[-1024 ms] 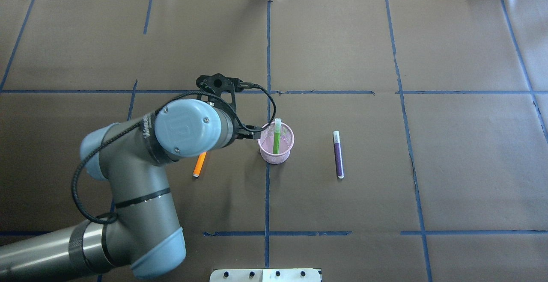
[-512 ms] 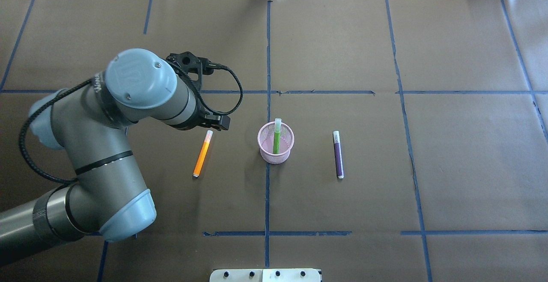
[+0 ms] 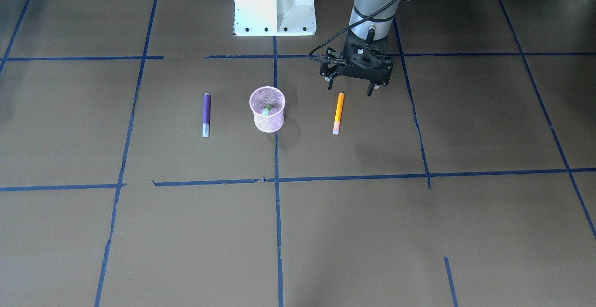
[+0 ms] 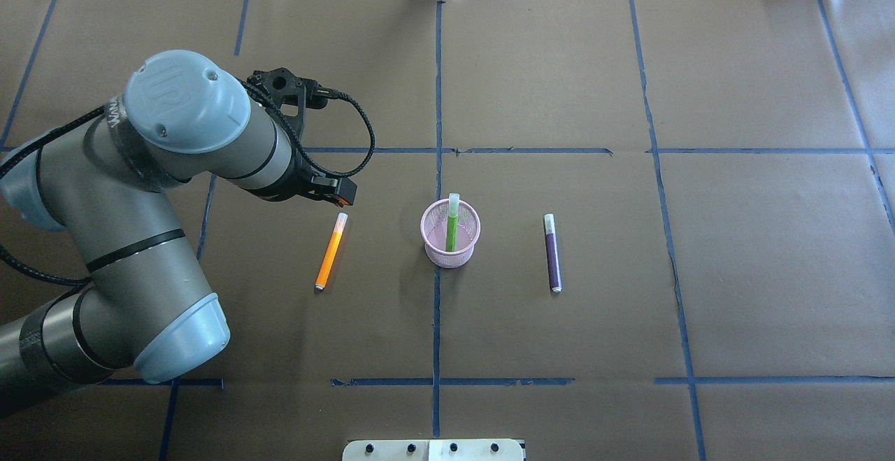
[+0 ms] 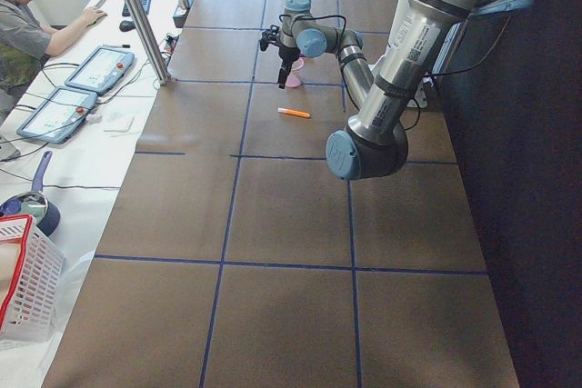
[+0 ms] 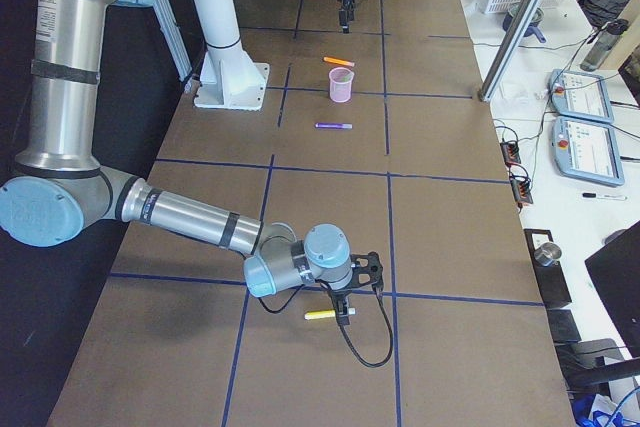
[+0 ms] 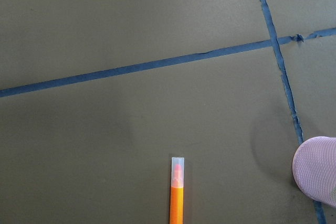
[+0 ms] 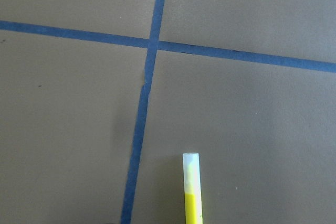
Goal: Collect pens into pen holder
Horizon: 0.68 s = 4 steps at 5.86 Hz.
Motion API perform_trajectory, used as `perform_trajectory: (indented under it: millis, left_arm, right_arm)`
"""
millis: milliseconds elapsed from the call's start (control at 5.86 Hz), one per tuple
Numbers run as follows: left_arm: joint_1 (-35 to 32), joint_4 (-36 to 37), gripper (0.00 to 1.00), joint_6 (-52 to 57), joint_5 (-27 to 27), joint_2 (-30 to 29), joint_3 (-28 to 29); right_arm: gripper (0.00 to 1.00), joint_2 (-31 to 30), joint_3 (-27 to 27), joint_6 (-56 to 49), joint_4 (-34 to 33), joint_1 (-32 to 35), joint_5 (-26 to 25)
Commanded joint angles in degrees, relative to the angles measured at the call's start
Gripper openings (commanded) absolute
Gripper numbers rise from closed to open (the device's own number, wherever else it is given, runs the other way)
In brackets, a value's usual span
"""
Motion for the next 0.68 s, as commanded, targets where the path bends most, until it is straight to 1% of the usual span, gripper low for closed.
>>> perform_trajectory:
  millis: [0,341,512]
  left_arm:
    - [0.0,0.0,0.99,0.0,0.0,0.0,-0.1]
    - [0.0,0.0,0.99,0.0,0.0,0.0,-0.2]
    - [0.0,-0.1,0.99,0.0,0.0,0.5,-0.3]
  right_arm:
    - [0.98,1.4,-5.9,0.0,4.1,-3.5,-0.3]
    - [0.82,1.4,-7.6,-0.3,4.6,-4.6,-0.6]
    - [0.69,1.5,-7.6,-0.3,4.6,-4.7,-0.5]
